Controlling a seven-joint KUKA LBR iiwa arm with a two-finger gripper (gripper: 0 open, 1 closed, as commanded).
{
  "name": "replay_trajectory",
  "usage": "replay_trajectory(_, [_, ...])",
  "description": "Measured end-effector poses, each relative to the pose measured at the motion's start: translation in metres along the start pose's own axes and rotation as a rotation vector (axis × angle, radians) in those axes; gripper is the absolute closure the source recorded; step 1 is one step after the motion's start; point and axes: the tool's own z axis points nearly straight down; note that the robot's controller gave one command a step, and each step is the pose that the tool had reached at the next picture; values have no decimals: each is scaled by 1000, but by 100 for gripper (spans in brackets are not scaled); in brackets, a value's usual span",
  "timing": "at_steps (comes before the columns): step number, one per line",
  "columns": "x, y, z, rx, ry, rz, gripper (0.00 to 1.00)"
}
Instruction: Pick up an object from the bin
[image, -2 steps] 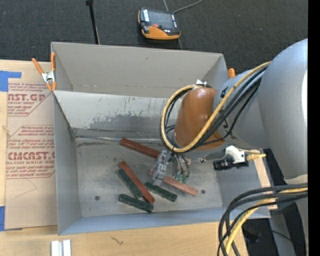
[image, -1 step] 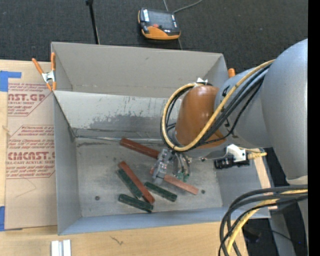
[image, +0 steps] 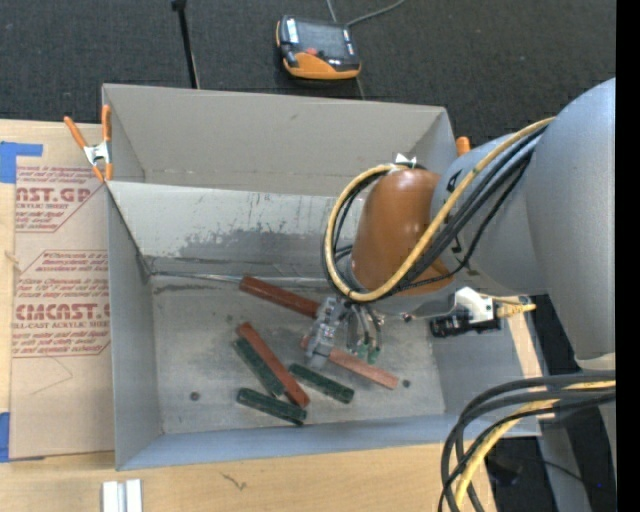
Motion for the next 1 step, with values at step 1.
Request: replay_trajectory(1, [0, 0, -4, 0, 1, 0, 100])
